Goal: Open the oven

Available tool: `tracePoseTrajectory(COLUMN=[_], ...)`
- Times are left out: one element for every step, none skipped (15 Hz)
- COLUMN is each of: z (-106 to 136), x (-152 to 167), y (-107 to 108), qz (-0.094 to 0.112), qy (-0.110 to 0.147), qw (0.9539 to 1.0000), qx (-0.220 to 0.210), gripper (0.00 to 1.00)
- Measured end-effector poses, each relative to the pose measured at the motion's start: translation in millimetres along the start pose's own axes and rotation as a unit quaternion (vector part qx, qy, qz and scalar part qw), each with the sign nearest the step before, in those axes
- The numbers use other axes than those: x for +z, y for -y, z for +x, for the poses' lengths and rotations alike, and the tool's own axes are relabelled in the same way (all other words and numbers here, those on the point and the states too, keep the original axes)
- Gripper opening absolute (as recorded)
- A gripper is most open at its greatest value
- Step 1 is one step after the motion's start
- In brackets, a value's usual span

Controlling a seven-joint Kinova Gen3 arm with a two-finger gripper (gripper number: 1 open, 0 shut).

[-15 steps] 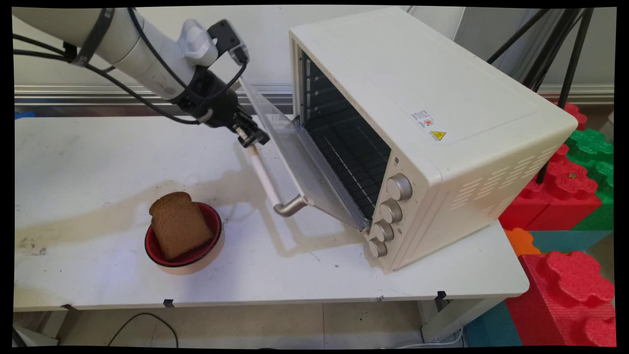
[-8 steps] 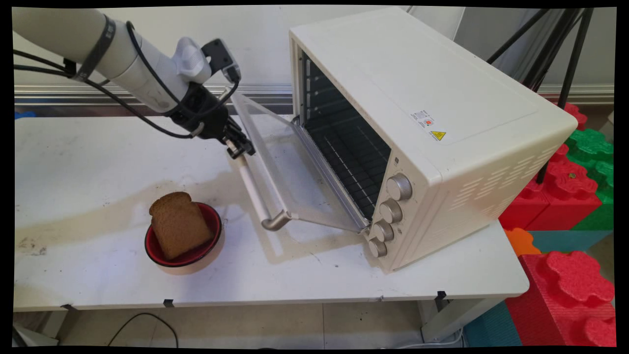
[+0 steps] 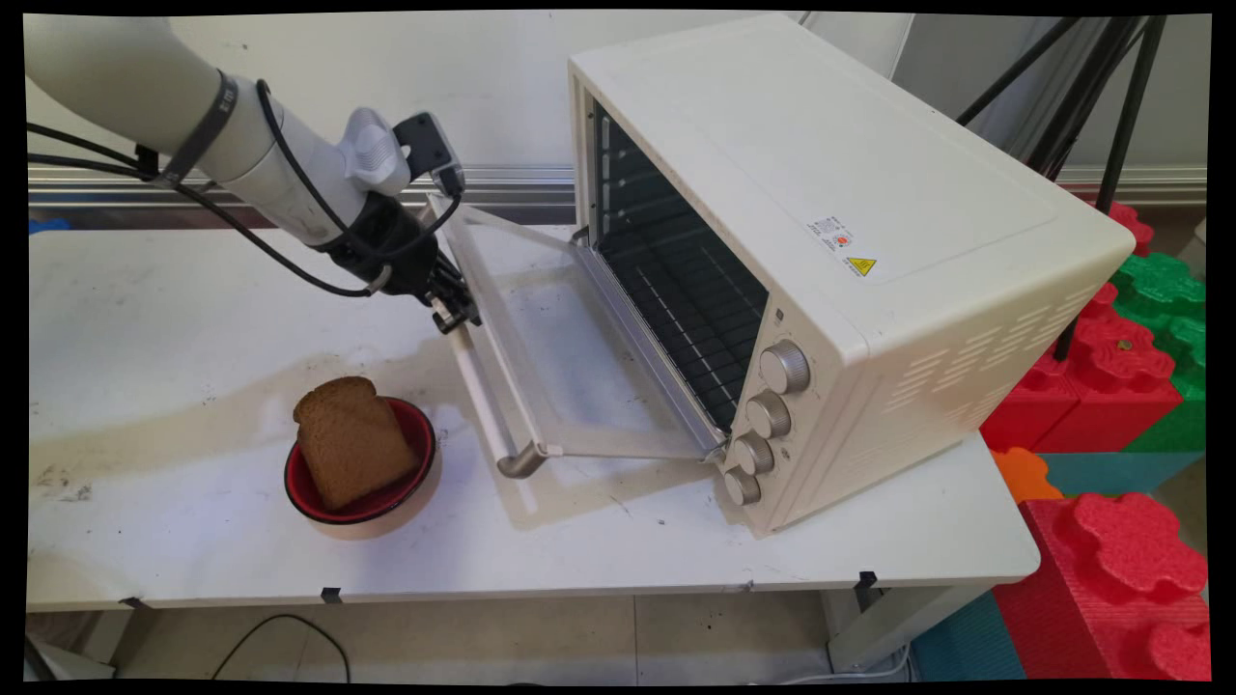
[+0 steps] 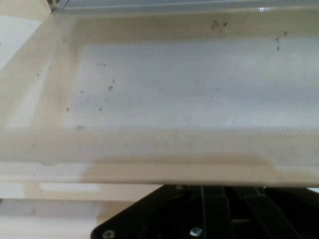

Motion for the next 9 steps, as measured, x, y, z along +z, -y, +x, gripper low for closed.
tracePoseTrajectory(z=[-2.0,-4.3,-6.5,-8.2,-9.2,-10.9,-11.9,-13.1,-14.2], x=[1.8,3.6,6.1,7.3,8.1,8.9,9.5,10.1,10.7], y=[0.5,1.1,8.2,8.1,8.0,7.8,7.7,7.6,7.4], qz=[0.0,-0.001,-0.001,-0.001,-0.002,-0.002,-0.002,-0.002,-0.002], qy=[0.002,0.005,0.008,0.01,0.011,0.011,0.012,0.011,0.009], qw=[1.0,1.0,1.0,0.9999,0.9999,0.9999,0.9999,0.9999,0.9999], qx=[0.001,0.002,0.002,0.003,0.004,0.006,0.007,0.009,0.011], gripper=[0.0,0.0,0.0,0.0,0.0,0.0,0.0,0.0,0.0])
